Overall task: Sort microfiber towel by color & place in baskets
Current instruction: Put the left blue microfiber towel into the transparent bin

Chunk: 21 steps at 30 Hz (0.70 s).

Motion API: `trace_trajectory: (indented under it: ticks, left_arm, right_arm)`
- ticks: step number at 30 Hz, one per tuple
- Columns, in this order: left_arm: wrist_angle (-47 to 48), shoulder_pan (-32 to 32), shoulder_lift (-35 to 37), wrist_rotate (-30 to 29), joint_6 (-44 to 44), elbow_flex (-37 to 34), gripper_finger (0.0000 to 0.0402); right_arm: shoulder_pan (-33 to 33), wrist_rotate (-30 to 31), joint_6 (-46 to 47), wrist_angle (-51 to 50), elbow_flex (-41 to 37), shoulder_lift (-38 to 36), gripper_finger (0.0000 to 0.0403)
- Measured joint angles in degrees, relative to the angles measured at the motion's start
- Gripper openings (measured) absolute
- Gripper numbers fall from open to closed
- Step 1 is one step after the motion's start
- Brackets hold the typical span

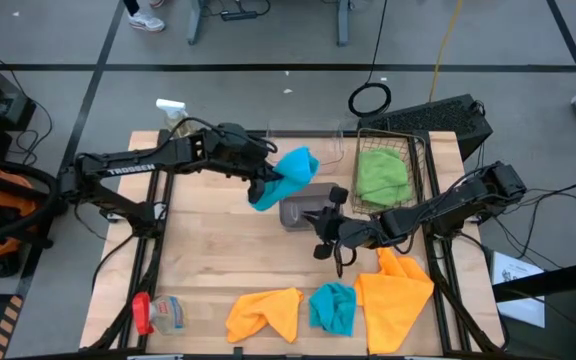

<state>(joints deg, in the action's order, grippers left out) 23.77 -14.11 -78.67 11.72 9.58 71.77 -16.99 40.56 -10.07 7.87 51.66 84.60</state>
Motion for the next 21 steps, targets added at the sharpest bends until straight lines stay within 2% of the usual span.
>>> trace_trajectory:
  ticks: [7, 14, 18, 21]
  left_arm:
    - [5.5, 1.01, 0.0, -0.07, 0.39, 0.0, 0.0019]
    - [7.48, 4.33, 0.0, 0.21, 0.03, 0.0, 0.0018]
    - [6.08, 5.86, 0.0, 0.25, -0.04, 0.0, 0.0018]
    - [5.27, 6.47, 0.0, 0.25, -1.09, 0.0, 0.0018]
  right_arm:
    - [0.0, 2.79, -13.94, 11.21, 0.02, 0.0, 0.0118]
    - [1.02, 4.35, -14.8, 20.91, 0.04, -0.06, 0.0249]
    - [3.13, 0.88, -10.08, 19.11, 0.05, 1.33, 0.0322]
    - [3.82, -5.95, -6.8, 18.86, 0.04, 2.55, 0.0357]
